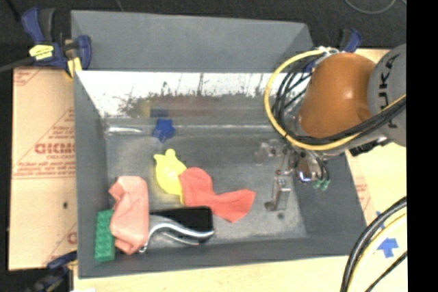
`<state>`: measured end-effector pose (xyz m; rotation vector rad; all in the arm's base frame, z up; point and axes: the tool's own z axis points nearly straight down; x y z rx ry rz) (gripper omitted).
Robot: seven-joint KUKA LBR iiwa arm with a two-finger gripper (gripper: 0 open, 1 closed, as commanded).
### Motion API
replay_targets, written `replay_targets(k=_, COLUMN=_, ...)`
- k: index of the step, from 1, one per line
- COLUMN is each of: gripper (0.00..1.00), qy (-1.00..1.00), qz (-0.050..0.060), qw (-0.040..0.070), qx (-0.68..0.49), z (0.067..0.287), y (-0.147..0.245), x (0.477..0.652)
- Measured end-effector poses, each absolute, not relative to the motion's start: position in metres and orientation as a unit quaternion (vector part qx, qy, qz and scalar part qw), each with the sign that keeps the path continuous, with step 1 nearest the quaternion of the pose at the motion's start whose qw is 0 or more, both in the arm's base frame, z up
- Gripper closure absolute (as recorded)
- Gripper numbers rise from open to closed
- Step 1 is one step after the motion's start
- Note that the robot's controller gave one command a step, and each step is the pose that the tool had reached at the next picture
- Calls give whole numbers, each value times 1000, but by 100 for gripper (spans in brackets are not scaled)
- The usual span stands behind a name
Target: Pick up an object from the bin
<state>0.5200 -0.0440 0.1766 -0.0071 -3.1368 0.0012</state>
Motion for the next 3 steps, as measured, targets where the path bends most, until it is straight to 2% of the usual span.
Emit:
replay_targets(k=1, gripper=0, qy=-1000, qz=1, qw=-2, qx=-2, z=181, y=-44, x=522)
replay_targets(k=2, gripper=0, qy=-999, qz=1, qw=-5, qx=-33, z=160, y=-37, x=525)
replay_targets(k=3, gripper=0, qy=-999, qz=1, qw=-2, qx=-32, z=110, y=-17, x=520)
